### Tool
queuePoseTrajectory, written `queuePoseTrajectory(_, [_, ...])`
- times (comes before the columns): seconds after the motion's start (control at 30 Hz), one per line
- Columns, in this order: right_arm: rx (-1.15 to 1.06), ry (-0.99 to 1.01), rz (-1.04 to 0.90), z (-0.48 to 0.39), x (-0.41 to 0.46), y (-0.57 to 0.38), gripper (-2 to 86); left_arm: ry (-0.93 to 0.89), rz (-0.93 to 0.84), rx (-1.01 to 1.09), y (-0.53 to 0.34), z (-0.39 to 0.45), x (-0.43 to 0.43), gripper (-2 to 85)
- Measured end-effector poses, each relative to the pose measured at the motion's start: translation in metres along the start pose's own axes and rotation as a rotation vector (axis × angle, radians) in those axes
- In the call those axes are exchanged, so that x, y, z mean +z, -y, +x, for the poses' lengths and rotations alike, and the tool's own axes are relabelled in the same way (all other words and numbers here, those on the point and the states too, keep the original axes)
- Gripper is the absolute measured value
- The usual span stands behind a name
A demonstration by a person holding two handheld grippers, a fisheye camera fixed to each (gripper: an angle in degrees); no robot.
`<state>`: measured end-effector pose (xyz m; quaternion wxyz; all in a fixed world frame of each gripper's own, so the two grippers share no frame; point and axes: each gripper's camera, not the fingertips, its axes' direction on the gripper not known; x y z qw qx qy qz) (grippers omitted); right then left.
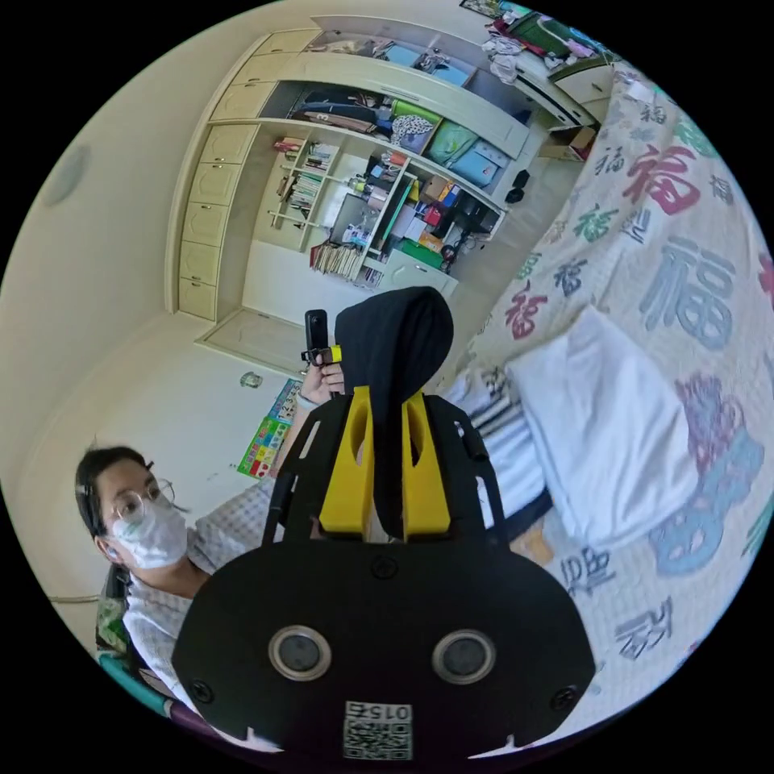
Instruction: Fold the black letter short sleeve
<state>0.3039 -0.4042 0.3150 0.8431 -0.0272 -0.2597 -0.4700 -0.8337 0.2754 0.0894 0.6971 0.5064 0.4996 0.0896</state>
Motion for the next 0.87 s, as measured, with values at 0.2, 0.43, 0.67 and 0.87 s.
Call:
queuePoseTrajectory(0.2, [0.146, -0.045, -0.055, 0.078, 0.068, 0.118, 6.0, 0.085, 0.082, -0.215, 0.032, -0.087, -0.039, 6.3])
queuePoseTrajectory(0.43, [0.184, -0.315, -0.174, 0.149, 0.135, 0.169, 6.0, 0.096, 0.184, -0.418, -0.008, -0.183, -0.015, 6.4])
queuePoseTrajectory(0.67, [0.066, -0.349, -0.101, 0.148, 0.113, 0.140, 8.0, 0.229, 0.311, -0.296, -0.055, -0.152, -0.035, 7.7])
queuePoseTrajectory(0.87, [-0.094, -0.730, -0.486, 0.116, 0.126, 0.078, 10.5, 0.283, 0.185, -0.043, -0.107, -0.058, -0.026, 8.1])
